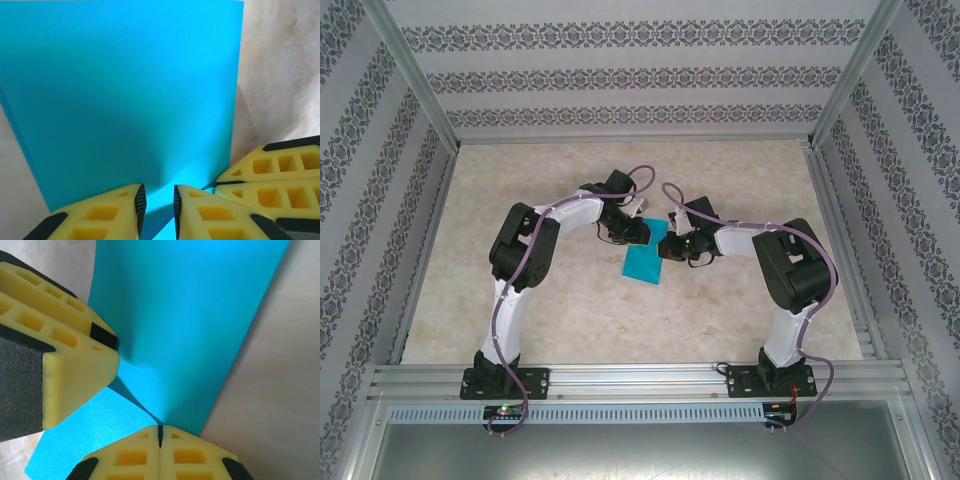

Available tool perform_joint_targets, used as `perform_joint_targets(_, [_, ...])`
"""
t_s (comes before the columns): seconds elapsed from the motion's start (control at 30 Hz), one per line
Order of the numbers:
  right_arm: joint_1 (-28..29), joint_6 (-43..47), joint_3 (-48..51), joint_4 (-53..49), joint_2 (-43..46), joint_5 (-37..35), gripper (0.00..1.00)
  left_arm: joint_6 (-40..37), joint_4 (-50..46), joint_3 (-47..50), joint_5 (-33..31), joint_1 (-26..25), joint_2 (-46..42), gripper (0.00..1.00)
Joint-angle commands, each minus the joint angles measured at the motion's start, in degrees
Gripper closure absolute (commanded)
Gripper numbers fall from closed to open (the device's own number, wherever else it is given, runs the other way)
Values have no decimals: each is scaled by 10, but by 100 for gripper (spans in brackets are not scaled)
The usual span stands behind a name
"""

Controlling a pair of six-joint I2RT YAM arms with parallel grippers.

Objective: Fold a paper plane with a square sheet of paper (pick it up from the middle)
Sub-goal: Fold the triangle a second time at the center of the table.

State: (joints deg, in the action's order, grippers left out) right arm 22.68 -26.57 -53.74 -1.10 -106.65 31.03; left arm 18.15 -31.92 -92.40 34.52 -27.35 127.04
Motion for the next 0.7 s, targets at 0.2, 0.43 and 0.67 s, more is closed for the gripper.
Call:
perform_joint_targets(0.2, [5, 8, 16, -23, 10, -25, 95, -13, -33, 1, -14, 2, 27, 72])
perform_joint_targets(0.43, [6, 12, 20, -29, 16, -33, 95, -12, -32, 0, -13, 2, 28, 72])
perform_joint_targets(0.67, [6, 11, 24, -25, 10, -35, 95, -11, -33, -1, -13, 2, 29, 72])
